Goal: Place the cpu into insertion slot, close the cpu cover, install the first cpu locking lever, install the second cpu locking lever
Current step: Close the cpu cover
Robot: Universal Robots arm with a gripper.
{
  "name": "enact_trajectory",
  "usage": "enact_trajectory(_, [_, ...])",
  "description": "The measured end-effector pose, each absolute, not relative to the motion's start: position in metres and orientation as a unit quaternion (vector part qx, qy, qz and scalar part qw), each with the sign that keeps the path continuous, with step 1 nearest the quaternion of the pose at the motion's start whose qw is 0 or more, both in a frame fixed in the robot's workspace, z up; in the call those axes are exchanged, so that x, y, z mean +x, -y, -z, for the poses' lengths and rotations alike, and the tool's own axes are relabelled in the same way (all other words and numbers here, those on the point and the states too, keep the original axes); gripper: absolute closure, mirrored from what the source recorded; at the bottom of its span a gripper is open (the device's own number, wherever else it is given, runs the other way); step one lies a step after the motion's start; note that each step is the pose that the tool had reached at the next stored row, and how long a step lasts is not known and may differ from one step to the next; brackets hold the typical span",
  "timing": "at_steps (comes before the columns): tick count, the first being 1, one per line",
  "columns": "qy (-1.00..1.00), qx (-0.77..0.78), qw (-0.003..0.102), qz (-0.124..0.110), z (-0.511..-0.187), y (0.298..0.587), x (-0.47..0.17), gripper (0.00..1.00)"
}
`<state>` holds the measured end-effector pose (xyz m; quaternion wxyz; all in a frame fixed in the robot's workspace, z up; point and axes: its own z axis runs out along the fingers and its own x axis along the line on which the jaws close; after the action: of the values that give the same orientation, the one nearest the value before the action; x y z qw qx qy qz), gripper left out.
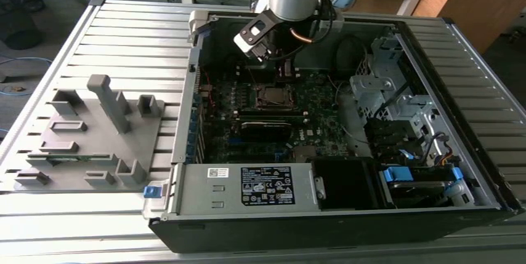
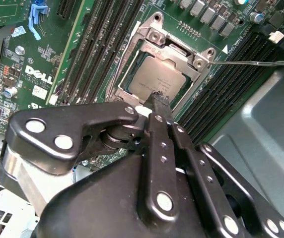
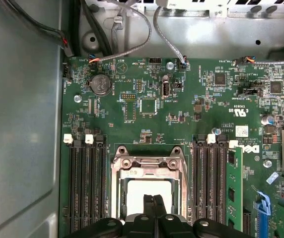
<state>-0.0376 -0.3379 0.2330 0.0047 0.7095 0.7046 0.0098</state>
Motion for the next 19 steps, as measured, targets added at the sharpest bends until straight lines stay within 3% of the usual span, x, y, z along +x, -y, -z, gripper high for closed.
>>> enact_trajectory(19, [-0.753,0.658,0.004,-0.010,-0.2325,0.3378,-0.0376,0.89])
